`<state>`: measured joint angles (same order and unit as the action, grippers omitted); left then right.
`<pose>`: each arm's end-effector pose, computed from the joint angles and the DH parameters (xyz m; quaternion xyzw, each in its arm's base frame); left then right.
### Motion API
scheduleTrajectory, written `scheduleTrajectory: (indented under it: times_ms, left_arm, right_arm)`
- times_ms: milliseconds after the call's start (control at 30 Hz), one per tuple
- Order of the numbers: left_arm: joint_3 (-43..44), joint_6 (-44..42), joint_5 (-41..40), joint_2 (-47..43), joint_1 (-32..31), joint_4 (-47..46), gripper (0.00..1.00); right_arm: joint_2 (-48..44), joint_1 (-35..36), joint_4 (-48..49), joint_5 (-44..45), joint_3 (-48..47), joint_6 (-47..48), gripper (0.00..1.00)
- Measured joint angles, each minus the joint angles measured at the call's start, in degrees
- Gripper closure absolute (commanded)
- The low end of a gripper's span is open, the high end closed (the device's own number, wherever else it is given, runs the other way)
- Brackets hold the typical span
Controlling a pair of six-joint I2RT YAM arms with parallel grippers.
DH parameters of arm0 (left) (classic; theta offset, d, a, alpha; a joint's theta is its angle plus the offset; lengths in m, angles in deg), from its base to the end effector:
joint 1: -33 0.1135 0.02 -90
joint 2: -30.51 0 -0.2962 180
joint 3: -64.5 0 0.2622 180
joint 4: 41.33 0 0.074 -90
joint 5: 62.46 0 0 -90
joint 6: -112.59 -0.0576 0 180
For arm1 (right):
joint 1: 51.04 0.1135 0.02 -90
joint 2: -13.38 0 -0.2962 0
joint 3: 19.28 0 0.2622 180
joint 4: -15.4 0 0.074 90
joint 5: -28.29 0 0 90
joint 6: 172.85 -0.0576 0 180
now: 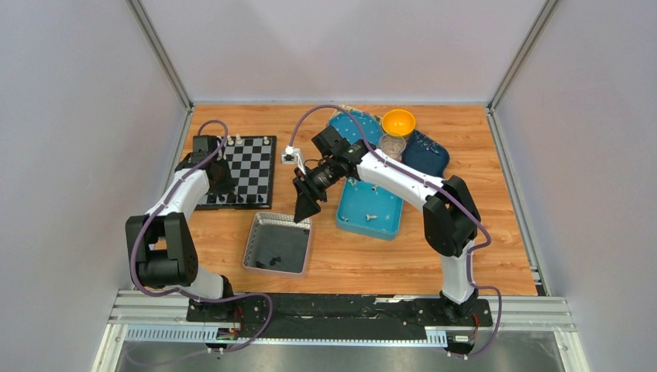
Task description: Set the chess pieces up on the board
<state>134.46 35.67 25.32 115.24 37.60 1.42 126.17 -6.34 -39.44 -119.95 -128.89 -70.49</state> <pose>0.3158 0.0276 0.2306 -0.1529 0.9477 -0.0021 0.2802 0.2867 0.3526 0.2835 -0.5189 0.6738 0.5163 0.1009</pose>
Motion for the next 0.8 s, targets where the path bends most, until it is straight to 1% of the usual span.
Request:
scheduleTrajectory:
  times_ms: [800]
  left_arm:
    - [0.0,-0.7,0.3,3.9,0.3,-1.9,0.94]
  right_arm:
    - [0.0,-0.8,-0.2,-0.2,0.0,0.0,0.42]
